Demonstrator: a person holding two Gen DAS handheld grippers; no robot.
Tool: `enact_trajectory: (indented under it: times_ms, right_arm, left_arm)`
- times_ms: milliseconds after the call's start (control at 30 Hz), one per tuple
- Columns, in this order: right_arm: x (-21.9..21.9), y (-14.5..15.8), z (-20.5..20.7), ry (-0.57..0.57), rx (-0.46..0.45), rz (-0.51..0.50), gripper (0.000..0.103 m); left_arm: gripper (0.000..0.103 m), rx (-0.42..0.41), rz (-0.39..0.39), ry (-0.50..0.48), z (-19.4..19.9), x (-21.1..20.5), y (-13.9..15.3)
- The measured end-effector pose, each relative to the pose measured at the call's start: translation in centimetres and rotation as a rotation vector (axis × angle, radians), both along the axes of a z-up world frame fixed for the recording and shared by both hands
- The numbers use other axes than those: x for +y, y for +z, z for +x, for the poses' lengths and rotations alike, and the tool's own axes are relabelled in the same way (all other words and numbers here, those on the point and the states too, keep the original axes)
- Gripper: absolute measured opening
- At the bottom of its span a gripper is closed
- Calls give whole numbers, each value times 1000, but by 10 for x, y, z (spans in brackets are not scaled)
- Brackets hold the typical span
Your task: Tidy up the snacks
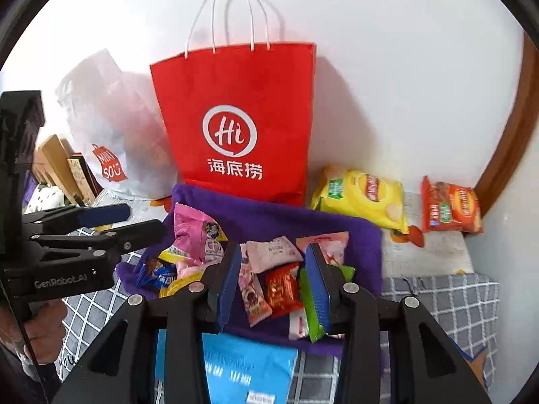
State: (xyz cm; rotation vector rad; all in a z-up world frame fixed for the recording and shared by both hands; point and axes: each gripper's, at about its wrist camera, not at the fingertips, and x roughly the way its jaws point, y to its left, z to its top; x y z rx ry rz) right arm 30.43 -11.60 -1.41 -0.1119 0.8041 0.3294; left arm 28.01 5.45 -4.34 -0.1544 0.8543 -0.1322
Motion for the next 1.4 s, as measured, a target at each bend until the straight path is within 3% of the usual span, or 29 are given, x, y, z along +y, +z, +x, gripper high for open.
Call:
enact_trajectory:
  times_ms: [367, 600, 767, 1067, 1400]
  right_arm:
    - [-28, 13, -95, -79, 28, 54, 50]
    - [-41, 15, -161, -101, 41, 54, 50]
    - [-56, 14, -200, -142, 40, 65, 51]
    - [-83, 29, -266, -175, -48, 104, 90]
    - [-103, 35, -297, -211, -86, 87, 93]
  left_arm:
    - [74, -70, -29, 10, -110, -6, 20]
    - [85, -117, 3, 15, -170, -21, 25]
    - [85, -137, 9, 23, -205, -26, 27]
    - [90, -190, 59, 43, -260, -46, 33]
    - [92, -219, 93, 83, -294, -62, 39]
